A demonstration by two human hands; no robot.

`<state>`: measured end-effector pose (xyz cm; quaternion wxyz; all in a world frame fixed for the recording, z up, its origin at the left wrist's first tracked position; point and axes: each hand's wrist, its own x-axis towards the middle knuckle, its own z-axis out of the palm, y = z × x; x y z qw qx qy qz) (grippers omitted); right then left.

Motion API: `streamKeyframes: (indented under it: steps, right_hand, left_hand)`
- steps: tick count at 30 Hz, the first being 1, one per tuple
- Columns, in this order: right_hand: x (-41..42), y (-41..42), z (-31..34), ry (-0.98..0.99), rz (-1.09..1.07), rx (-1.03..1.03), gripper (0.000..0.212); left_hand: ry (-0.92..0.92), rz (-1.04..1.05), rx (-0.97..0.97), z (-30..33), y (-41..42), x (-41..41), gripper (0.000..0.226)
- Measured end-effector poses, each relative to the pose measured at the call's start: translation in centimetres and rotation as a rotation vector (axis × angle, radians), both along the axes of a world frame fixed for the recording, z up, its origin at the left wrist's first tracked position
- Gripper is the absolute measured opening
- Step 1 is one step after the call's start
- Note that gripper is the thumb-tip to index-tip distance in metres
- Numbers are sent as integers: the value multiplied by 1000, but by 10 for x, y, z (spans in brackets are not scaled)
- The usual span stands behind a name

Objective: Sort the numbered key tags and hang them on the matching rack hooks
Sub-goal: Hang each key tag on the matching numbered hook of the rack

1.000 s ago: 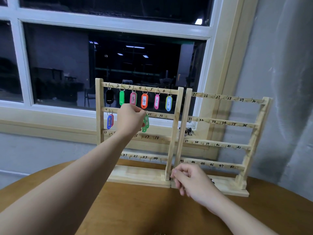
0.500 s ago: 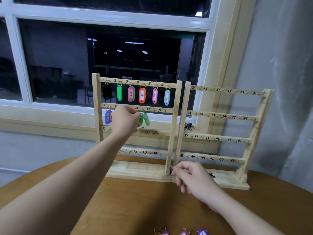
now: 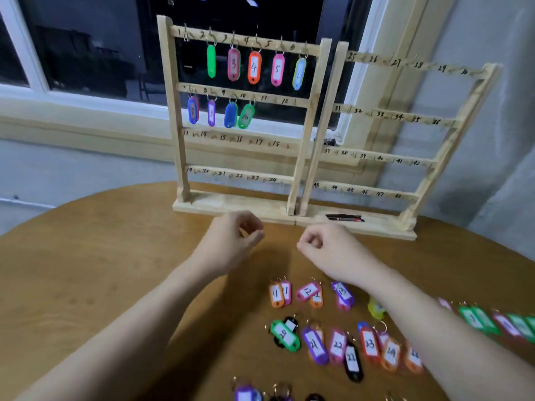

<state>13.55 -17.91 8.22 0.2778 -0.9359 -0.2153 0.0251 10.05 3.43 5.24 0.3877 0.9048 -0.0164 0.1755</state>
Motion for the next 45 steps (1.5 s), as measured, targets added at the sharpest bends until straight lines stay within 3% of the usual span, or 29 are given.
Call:
streamKeyframes:
  steps: [9, 14, 18, 23, 28, 37, 45]
  right_hand:
    - [-34, 15, -40, 77, -58, -182, 20]
    - [-39, 26, -43, 91, -94, -212, 22]
    - [-42, 27, -41, 121, -91, -182, 18]
    - [-40, 22, -37, 103, -91, -151, 14]
    - [-42, 18, -40, 83, -125, -210, 10]
    - [-39, 25, -41, 69, -189, -250, 19]
    - [-31, 37, -39, 82, -172, -314, 20]
  left_hand:
    - [28, -155, -2, -58, -13, -20, 11]
    - [65, -138, 185, -62, -12, -14, 18]
    - [80, -99, 182, -61, -15, -15, 8]
    - [115, -142, 118, -58, -12, -17, 11]
    - [213, -270, 38, -52, -5, -17, 35]
    - [173, -296, 134, -53, -4, -18, 5]
    - [133, -256, 85, -57, -4, -15, 10]
